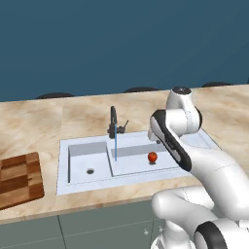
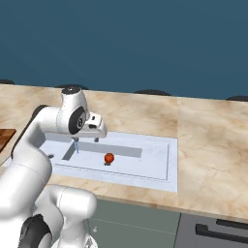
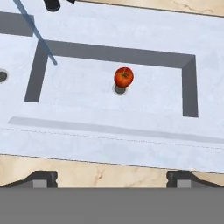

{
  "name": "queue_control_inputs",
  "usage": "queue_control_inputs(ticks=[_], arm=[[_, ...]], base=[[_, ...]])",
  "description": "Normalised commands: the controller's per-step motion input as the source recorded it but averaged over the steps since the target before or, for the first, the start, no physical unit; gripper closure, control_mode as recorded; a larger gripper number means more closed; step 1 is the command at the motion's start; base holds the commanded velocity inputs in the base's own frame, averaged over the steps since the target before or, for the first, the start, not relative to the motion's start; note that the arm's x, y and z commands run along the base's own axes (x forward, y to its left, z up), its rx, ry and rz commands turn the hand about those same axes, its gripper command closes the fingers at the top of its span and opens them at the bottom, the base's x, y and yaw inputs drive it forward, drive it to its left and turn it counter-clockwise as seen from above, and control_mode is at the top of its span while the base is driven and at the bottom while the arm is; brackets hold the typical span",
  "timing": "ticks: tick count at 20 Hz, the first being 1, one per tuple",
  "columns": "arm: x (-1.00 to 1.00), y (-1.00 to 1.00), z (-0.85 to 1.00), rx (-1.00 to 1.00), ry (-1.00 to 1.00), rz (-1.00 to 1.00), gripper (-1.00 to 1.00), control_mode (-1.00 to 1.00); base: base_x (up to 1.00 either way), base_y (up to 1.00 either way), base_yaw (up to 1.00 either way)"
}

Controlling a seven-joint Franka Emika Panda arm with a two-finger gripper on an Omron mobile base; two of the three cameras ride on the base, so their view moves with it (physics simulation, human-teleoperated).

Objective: Pick the apple from the sink and place it on the cutting board to airdry. Then turn off the sink faucet.

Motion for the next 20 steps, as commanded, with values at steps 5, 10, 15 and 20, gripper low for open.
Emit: queue_control_inputs(ticks=[5,10,15,20], arm=[[0.11,-0.07,-0.35,0.0,0.0,0.0,-1.0,-1.0],[0.16,-0.07,-0.31,0.0,0.0,0.0,-1.0,-1.0],[0.25,-0.02,-0.23,0.0,0.0,0.0,-1.0,-1.0],[0.29,-0.01,-0.15,0.0,0.0,0.0,-1.0,-1.0]], base=[[0.0,0.0,0.0],[0.0,0.0,0.0],[0.0,0.0,0.0],[0.0,0.0,0.0]])
